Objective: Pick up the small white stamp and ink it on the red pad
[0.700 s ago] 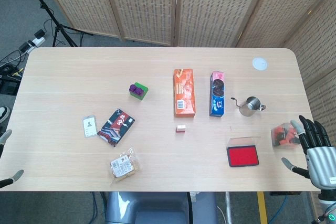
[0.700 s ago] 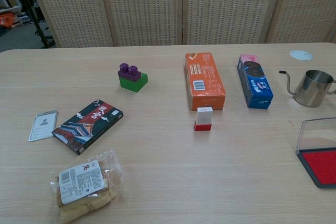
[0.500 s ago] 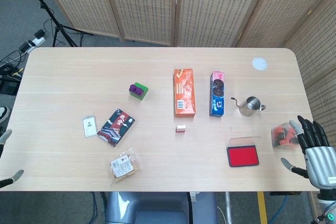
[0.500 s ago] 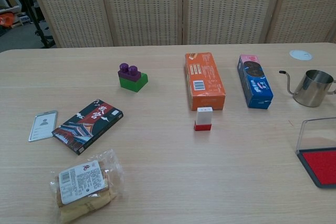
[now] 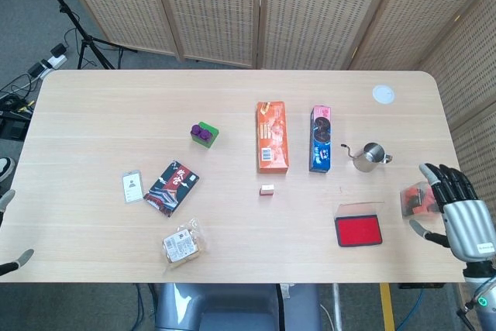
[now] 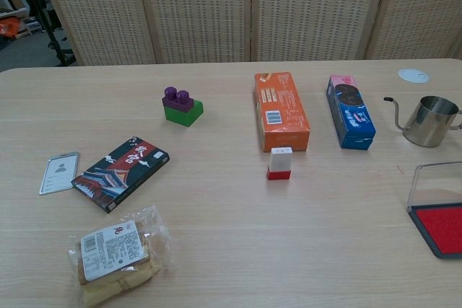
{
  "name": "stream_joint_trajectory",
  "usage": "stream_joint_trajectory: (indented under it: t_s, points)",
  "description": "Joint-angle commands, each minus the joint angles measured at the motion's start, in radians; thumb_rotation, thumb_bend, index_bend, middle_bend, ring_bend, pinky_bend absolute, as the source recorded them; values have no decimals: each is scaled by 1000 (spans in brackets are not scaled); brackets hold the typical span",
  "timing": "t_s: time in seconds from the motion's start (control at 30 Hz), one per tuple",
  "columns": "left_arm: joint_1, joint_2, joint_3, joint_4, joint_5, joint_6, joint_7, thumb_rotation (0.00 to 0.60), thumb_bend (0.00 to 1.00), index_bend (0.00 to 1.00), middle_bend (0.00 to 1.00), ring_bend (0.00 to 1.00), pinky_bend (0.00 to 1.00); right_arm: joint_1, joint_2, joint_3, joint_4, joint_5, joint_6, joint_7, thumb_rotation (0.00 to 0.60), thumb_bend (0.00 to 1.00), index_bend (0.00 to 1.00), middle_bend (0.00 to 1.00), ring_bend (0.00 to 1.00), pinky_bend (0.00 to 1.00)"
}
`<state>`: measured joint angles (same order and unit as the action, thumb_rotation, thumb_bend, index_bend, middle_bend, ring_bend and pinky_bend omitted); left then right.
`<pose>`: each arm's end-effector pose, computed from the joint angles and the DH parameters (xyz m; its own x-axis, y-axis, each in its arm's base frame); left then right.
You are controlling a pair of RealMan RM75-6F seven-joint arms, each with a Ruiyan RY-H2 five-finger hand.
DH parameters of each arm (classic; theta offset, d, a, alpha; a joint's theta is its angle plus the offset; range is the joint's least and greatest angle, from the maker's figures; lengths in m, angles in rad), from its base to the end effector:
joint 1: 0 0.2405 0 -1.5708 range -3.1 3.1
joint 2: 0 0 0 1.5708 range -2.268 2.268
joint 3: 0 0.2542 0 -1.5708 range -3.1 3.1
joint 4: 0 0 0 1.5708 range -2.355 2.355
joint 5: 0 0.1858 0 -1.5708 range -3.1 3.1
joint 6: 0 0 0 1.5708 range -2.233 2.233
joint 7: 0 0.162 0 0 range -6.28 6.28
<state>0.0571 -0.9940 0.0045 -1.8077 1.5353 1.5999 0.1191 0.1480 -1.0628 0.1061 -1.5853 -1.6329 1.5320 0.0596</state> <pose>-0.2880 0.1448 0.2097 0.4443 0.0052 0.8959 0.8920 0.0903 -0.4429 -0.2655 -0.2226 0.2061 0.4078 0.1249 0.9045 -0.8827 -0.1995 0.4255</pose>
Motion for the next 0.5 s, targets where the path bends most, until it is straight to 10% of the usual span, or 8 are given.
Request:
stream_joint_trajectory:
  t_s: [0.03, 0.2, 0.5]
  points:
    - [-5, -2, -9, -5, -19, -9, 8, 600, 0, 0, 0, 0, 0, 111, 19, 51, -1, -22, -107, -4, 600, 0, 0, 555, 583, 718]
    - [-18, -1, -26, -10, -62, -33, 15, 600, 0, 0, 0, 0, 0, 265, 21, 105, -15, 33, -313, 7, 600, 0, 0, 766, 837, 980]
    - [-45, 4, -50, -14, -132, -85, 18, 600, 0, 0, 0, 0, 0, 468, -96, 160, -40, 249, -598, -208, 600, 0, 12, 877, 959, 1000]
